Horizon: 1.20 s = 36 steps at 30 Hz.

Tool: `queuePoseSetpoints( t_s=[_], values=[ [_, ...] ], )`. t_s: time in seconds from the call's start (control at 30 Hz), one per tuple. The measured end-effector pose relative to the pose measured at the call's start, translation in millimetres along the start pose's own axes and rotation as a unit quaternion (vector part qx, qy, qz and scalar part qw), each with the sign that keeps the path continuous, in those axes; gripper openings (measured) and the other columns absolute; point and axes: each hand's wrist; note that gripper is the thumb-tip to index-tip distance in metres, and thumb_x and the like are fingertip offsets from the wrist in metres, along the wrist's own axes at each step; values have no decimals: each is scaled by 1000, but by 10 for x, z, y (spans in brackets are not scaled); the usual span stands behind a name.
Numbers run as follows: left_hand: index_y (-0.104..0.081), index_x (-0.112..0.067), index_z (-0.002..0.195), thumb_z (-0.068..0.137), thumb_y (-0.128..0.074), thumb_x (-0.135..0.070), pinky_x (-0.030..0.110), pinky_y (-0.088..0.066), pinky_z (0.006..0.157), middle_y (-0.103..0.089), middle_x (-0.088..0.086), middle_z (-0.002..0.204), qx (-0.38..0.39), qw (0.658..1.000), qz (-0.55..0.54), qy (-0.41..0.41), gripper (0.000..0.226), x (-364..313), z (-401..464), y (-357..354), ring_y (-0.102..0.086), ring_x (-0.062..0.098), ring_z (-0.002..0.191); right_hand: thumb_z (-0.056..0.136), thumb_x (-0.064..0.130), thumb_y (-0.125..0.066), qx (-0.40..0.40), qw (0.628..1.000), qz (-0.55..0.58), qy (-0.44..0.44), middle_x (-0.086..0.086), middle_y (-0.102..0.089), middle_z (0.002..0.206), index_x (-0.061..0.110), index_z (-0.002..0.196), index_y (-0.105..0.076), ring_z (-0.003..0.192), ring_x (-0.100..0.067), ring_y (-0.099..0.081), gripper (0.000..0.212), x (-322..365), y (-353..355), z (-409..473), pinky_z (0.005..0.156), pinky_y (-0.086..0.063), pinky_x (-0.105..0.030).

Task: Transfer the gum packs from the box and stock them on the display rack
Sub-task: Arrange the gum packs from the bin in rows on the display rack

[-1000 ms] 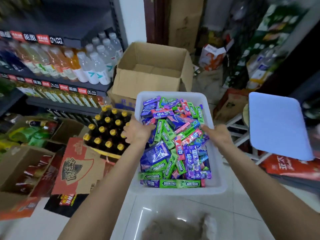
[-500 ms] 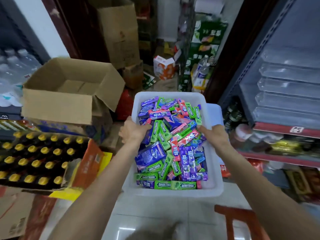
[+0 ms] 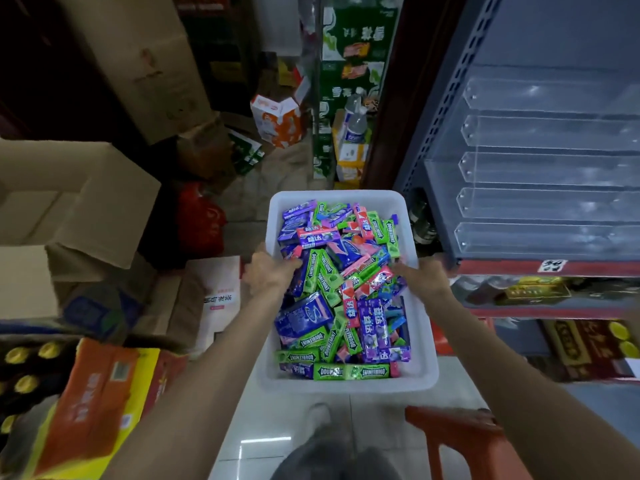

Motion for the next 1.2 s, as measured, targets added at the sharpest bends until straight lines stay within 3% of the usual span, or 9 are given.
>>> queuePoseSetpoints(
  t_s=[0.17, 0.3, 0.4, 0.63, 0.73, 0.87, 0.97, 1.2],
  values=[
    [-53, -9, 123, 62, -82, -33, 46, -51, 88, -65, 14, 113, -3, 999, 29, 18, 71, -106, 230, -268, -59, 34, 105, 85, 26, -68, 24, 999, -23, -10, -9, -56, 72, -1, 97, -60, 55, -17, -50, 31, -10, 0, 397, 50, -36, -25],
    [-42, -13, 138, 67, -81, -29, 48, -53, 85, -62, 14, 120, -6, 999, 43, 23, 82, -136, 308, -401, -60, 34, 106, 82, 31, -68, 35, 998, -51, -26, -18, -64, 92, -2, 106, -57, 81, -30, -61, 41, -32, -21, 644, 65, -46, -35],
    [-44, -10, 136, 70, -80, -28, 47, -55, 82, -65, 12, 115, 0, 999, 51, 20, 77, -105, 323, -489, -63, 31, 99, 83, 29, -66, 37, 996, -68, -34, -18, -64, 96, 0, 107, -57, 90, -33, -63, 39, -44, -21, 741, 75, -50, -41],
    [-50, -10, 129, 71, -79, -24, 36, -54, 79, -67, 10, 109, 19, 998, 60, 21, 66, -74, 414, -600, -64, 27, 94, 82, 32, -64, 52, 995, -82, -36, -21, -64, 103, -2, 115, -52, 90, -34, -63, 48, -78, -13, 900, 71, -50, -40],
    [-54, -8, 122, 70, -79, -26, 39, -54, 79, -67, 12, 108, 24, 994, 103, 13, 61, -108, 453, -612, -63, 29, 94, 83, 31, -63, 62, 993, -94, -30, -22, -63, 107, -2, 118, -50, 88, -33, -61, 50, -59, 24, 918, 68, -47, -36],
    [-42, -9, 136, 75, -75, -28, 44, -52, 87, -62, 17, 117, 21, 988, 152, 5, 72, -114, 446, -628, -59, 34, 105, 90, 26, -58, 83, 986, -145, -15, -24, -54, 120, -4, 126, -36, 105, -38, -56, 52, -49, 40, 903, 75, -45, -37],
    [-33, -7, 143, 79, -73, -25, 42, -47, 95, -56, 20, 127, 27, 985, 168, -6, 77, -104, 455, -616, -53, 36, 116, 94, 19, -52, 100, 979, -176, -6, -25, -53, 120, -4, 126, -34, 104, -37, -55, 44, -22, 52, 891, 73, -43, -35],
    [-31, -5, 143, 83, -67, -18, 43, -43, 100, -52, 22, 131, 39, 982, 184, -17, 71, -12, 447, -533, -47, 37, 122, 96, 4, -43, 98, 966, -236, 32, -28, -54, 119, -3, 129, -32, 108, -38, -53, 36, -118, 45, 725, 72, -34, -31]
  ],
)
Point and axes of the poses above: each hand's wrist, its own z-axis towards the middle knuckle, its own y-axis out of the back of the hand, x = y × z
